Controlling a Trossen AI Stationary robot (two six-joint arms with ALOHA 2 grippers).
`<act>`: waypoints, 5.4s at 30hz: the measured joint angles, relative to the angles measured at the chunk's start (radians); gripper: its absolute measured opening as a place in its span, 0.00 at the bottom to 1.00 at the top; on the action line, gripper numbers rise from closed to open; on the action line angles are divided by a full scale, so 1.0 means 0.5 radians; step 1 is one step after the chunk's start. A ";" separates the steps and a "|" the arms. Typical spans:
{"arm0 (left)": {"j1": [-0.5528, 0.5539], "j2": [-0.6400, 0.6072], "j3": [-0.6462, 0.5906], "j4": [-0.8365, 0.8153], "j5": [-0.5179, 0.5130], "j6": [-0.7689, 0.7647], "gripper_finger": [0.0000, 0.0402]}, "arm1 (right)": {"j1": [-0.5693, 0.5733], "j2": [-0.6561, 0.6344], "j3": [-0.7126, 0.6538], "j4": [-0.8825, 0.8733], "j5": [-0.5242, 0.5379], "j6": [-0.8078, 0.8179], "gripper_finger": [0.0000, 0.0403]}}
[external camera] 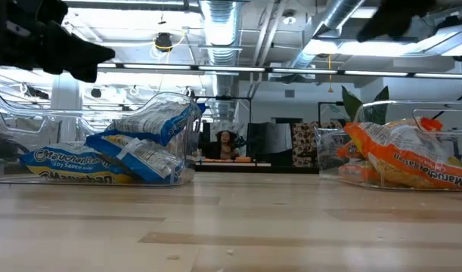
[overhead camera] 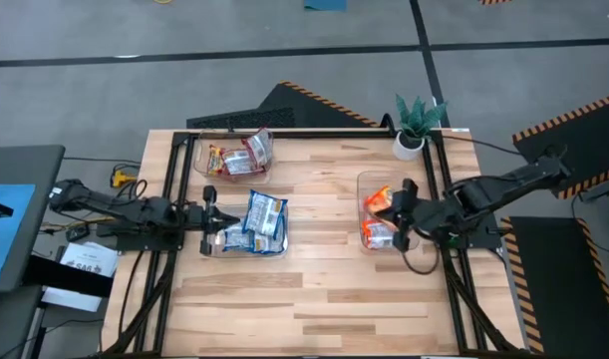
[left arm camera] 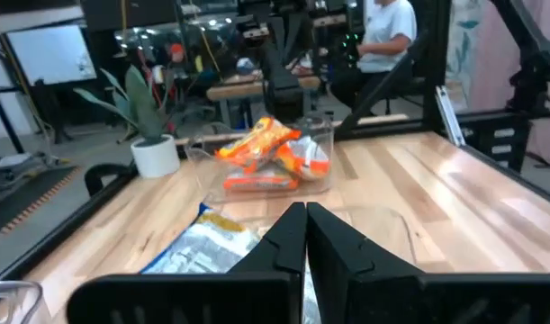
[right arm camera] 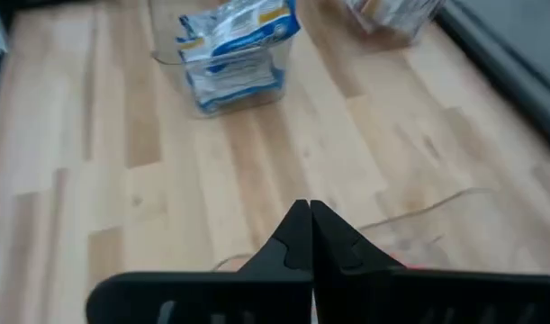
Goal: Sort Maruchan noodles
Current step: Return to Home Position
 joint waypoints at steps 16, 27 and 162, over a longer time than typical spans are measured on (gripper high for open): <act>0.445 -0.285 -0.002 -0.366 0.579 -0.134 0.00 | 0.138 -0.768 -1.015 1.014 0.118 -0.148 0.02; 0.512 -0.287 -0.003 -0.535 0.776 -0.192 0.00 | -0.196 -1.010 -1.495 1.756 -0.427 -0.454 0.02; 0.511 -0.273 0.018 -0.725 0.492 -0.249 0.00 | -0.489 -1.014 -1.742 1.517 -0.689 -0.309 0.04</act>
